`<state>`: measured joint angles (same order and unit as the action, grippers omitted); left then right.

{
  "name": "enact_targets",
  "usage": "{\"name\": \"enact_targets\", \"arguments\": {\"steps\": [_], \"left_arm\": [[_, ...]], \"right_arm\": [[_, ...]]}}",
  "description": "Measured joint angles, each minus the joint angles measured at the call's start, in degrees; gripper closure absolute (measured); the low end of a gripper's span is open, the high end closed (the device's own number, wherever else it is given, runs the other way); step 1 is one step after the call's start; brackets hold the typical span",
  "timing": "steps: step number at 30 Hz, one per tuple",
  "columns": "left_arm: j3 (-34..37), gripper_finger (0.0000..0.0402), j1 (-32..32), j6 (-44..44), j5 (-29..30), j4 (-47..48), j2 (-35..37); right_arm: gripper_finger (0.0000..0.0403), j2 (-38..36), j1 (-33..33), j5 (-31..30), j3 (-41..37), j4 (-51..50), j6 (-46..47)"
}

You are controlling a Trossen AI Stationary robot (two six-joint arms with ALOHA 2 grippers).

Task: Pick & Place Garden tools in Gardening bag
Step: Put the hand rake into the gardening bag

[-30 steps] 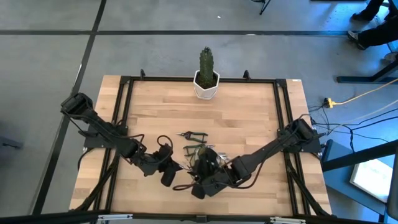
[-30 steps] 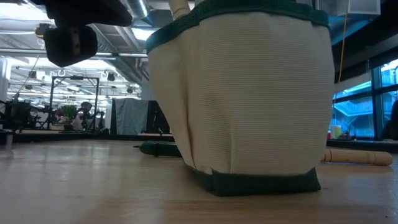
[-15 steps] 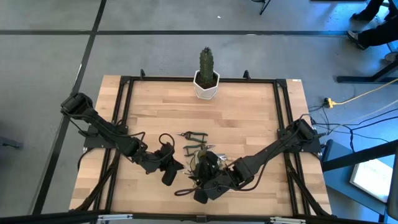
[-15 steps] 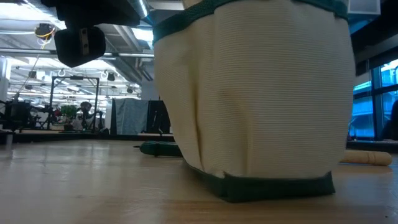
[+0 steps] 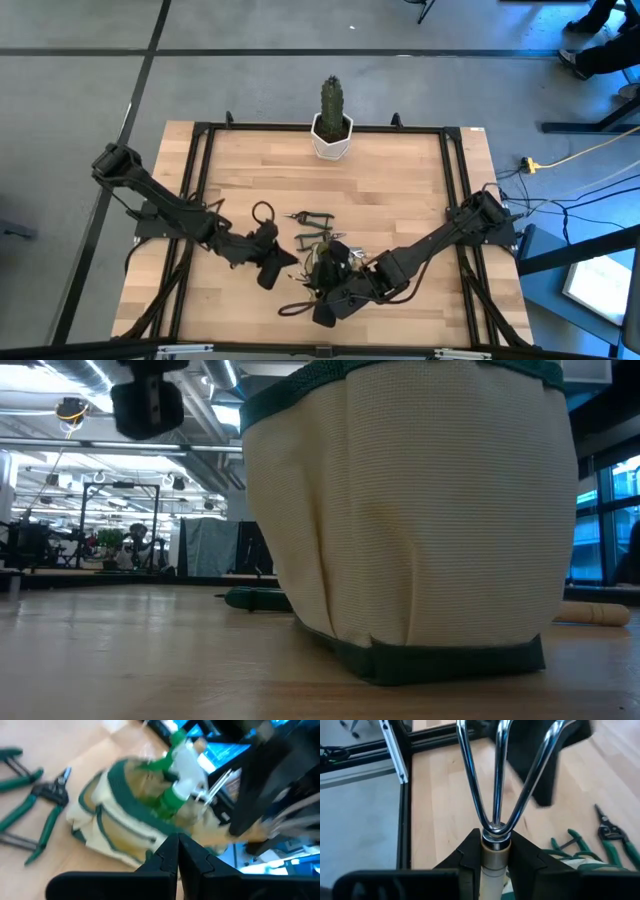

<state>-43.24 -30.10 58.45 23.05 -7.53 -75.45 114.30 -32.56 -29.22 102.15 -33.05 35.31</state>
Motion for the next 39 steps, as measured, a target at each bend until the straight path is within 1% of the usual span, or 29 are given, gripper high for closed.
{"name": "enact_targets", "arguments": {"steps": [3,6,9,11,15,17,20,23,25,27,29,33,34,36,37,38,39], "left_arm": [[0.00,0.0400,1.02,-1.45,0.32,0.03,2.26],[0.00,0.0400,1.73,-2.86,0.42,-0.01,4.65],[-0.02,0.0400,1.69,-3.75,1.13,0.08,6.66],[-0.02,0.0400,1.13,-3.84,2.21,0.06,7.90],[-0.02,0.0400,-1.47,-5.75,5.63,-0.09,9.86],[-0.02,0.0400,-2.68,-7.39,6.75,-0.01,10.21],[-0.02,0.0400,-4.16,-9.33,6.82,0.17,10.08],[-0.02,0.0400,-5.33,-10.20,7.30,0.17,9.21],[0.00,0.0400,-6.38,-10.42,8.55,-0.01,8.95],[0.00,0.0400,-8.33,-11.52,10.97,-0.73,8.95],[0.00,0.0400,-11.65,-12.19,14.80,-2.04,8.93],[0.00,0.0400,-22.41,-16.12,26.80,-8.80,8.37],[0.00,0.0400,-25.14,-17.76,29.86,-10.81,7.77],[0.51,0.0400,-29.22,-21.31,34.40,-16.31,6.76],[1.06,0.0400,-30.50,-23.49,35.36,-20.22,6.44],[1.72,0.0400,-31.10,-25.92,34.62,-24.87,6.00],[2.58,0.0400,-31.13,-28.10,31.89,-29.36,5.60]], "right_arm": [[0.0336,-0.60,0.84,1.76,0.00,-0.04,0.03],[0.0336,-1.37,1.08,0.33,0.04,0.69,-0.46],[0.0336,-2.12,1.01,0.54,0.07,3.04,-0.60],[0.0336,-2.59,0.42,0.62,0.09,6.78,0.15],[0.0336,-3.01,-1.52,-3.69,0.11,11.19,-0.11],[0.0336,-3.38,-2.42,-7.81,0.09,10.47,-0.78],[0.0336,-5.26,-2.53,-11.94,0.09,7.49,-0.75],[0.0336,-7.05,-1.42,-12.74,0.13,5.16,1.74],[0.0336,-7.66,-0.77,-12.68,0.13,6.06,2.73],[0.0336,-8.30,-0.65,-12.78,0.12,8.32,2.77],[0.0336,-8.72,-0.68,-12.77,0.13,11.68,1.76],[0.0336,-8.79,-0.86,-12.10,0.13,16.17,0.61],[0.0336,-8.79,-0.88,-11.27,0.13,17.45,0.17],[0.0336,-8.79,-0.90,-7.54,0.12,19.93,-1.01],[0.0336,-8.79,-0.93,-5.03,0.12,20.79,-1.69],[0.0336,-8.79,-0.96,-2.65,0.11,21.39,-2.67],[0.0336,-8.79,-0.98,-0.96,0.11,21.72,-3.26]]}}
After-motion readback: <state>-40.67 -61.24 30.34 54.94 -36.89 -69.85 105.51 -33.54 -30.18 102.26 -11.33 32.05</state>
